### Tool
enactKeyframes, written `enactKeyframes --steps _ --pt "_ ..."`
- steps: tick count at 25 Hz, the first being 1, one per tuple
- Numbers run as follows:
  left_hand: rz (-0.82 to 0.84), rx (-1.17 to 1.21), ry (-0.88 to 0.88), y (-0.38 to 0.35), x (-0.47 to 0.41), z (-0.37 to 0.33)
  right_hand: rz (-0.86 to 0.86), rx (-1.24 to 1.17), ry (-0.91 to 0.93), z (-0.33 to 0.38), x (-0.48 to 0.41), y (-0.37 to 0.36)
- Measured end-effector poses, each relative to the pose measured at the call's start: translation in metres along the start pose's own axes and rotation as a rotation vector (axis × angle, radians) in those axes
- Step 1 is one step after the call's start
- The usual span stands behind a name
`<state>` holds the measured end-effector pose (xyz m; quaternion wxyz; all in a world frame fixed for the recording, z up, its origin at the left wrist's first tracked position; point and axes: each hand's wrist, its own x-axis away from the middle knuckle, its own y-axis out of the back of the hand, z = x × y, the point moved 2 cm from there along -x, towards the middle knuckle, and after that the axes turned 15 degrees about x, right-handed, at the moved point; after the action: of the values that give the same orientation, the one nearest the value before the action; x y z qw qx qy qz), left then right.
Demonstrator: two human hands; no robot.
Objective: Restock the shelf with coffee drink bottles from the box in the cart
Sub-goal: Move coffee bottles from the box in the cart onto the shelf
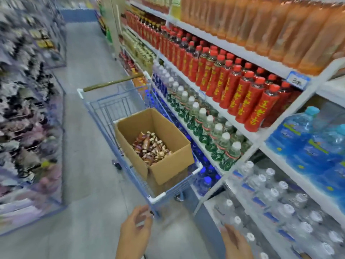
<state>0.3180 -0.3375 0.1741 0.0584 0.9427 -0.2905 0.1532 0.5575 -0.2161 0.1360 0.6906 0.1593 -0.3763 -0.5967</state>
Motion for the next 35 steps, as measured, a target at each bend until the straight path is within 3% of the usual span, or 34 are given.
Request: enactKeyframes --steps 9,16,22,30,33,35 --pt "0.001 -0.012 0.035 0.057 -0.141 -0.034 0.257 -0.035 0.057 0.173 -0.04 -0.097" --pt "0.0 -0.06 0.081 0.033 -0.227 -0.037 0.355 0.043 0.051 0.223 -0.117 -0.142" --pt "-0.047 -0.125 0.099 -0.011 -0.295 -0.058 0.473 0.145 0.174 0.275 -0.196 -0.174" --pt "-0.071 -0.188 0.207 -0.046 -0.447 -0.055 0.519 0.288 0.109 0.321 -0.283 -0.245" --pt "-0.091 -0.176 0.428 -0.06 -0.531 -0.023 0.529 0.312 0.06 0.331 -0.301 -0.278" --pt "-0.14 0.088 0.629 -0.072 -0.583 0.004 0.527 0.316 0.017 0.334 -0.308 -0.295"
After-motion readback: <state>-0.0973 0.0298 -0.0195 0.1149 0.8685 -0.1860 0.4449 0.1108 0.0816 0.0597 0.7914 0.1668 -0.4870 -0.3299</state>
